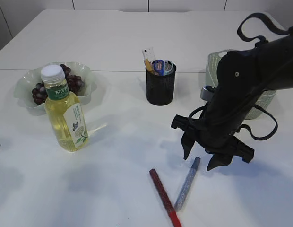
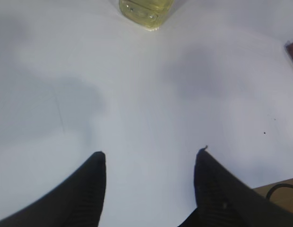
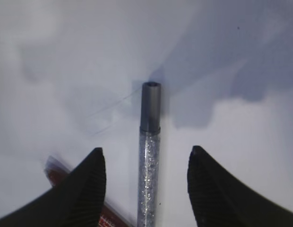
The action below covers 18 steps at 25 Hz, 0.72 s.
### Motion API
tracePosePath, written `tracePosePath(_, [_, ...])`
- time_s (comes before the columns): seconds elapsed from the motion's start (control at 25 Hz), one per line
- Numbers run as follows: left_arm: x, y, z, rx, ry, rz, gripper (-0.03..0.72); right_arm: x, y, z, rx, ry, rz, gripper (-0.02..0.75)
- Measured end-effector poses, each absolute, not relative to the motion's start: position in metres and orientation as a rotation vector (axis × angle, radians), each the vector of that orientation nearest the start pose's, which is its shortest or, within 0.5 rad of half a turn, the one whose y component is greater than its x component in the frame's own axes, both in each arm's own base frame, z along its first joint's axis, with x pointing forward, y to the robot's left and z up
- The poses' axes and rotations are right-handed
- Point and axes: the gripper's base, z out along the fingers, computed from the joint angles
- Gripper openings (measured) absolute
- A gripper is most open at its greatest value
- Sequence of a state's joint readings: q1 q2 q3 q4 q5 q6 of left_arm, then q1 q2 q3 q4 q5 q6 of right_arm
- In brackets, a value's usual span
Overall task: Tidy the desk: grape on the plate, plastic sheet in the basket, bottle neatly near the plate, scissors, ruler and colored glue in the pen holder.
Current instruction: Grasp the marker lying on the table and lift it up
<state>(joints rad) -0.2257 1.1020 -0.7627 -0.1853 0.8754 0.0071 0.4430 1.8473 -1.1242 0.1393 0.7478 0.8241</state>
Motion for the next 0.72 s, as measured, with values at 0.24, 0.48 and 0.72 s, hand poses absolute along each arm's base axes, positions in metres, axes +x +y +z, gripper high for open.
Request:
tracePosePath(0.24, [0.187,-0.056,0.270,0.199,2.698,-0.290,0.434,0.311,0.157,0.154,0.725,2.968,0.276,0.439])
tracePosePath(0.48, [0.187,-0.056,0.270,0.200,2.698,-0.288,0.434,0.319,0.161,0.145,0.746,2.971,0.280,0.439])
tracePosePath(0.72, [0.187,-0.056,0.270,0.200,2.698,-0.288,0.434,0.320,0.162,0.134,0.764,2.998,0.255,0.439])
